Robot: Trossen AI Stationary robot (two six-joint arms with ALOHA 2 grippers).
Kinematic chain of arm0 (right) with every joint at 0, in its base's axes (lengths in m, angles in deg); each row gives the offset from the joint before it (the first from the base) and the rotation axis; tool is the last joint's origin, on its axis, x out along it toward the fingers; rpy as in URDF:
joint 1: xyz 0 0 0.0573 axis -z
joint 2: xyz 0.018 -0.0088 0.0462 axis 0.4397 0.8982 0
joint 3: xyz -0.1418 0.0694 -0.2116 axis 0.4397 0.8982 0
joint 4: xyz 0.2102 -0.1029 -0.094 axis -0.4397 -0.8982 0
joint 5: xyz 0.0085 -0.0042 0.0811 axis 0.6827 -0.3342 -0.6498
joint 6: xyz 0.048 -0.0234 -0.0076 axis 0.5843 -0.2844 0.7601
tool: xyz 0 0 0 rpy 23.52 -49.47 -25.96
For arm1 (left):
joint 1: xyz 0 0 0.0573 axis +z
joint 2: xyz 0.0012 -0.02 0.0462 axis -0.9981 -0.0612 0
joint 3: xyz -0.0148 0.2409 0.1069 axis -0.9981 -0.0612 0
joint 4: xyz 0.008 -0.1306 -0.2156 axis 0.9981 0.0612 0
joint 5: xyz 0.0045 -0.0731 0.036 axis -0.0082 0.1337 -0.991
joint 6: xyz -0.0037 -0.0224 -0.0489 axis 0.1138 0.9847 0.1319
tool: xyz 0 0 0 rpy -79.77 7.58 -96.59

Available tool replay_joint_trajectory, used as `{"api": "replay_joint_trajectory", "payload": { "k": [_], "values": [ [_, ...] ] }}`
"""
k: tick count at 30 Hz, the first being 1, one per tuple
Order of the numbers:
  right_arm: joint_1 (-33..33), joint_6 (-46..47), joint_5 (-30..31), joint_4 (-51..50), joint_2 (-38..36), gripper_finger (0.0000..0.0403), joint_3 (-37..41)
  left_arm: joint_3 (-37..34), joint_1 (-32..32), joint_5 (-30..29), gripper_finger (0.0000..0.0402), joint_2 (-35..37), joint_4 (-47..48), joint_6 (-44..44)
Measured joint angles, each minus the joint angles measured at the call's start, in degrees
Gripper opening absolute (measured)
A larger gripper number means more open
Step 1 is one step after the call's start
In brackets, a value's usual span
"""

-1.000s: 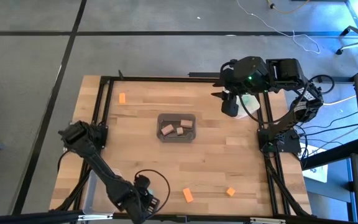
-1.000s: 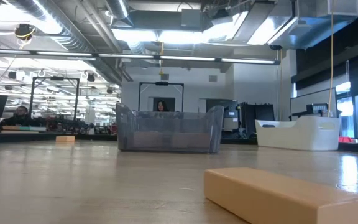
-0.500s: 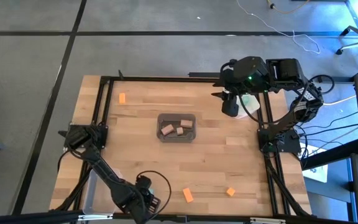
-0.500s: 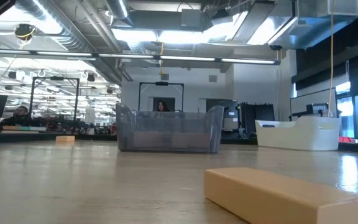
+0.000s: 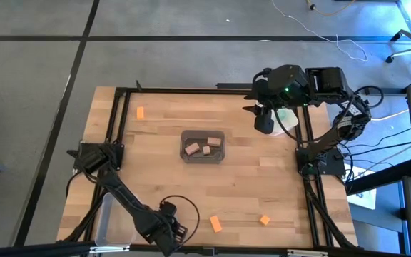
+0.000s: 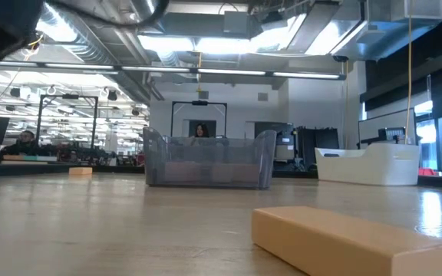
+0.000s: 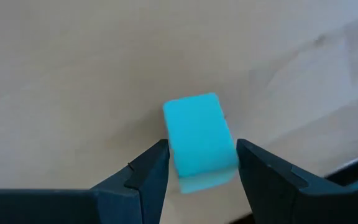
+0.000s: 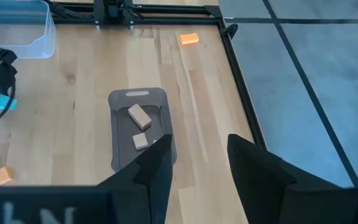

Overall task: Sort & place blocks by color
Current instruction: Put the blue block into the white bin

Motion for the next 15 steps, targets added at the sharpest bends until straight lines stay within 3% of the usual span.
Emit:
{"api": "replay_joint_trajectory", "payload": {
  "k": [15],
  "values": [
    [0.00,-0.20,0.00,0.13,0.00,0.0155,0.00,0.13,0.02,2.64,0.0179,-2.10,-3.65,1.71]
  ]
}}
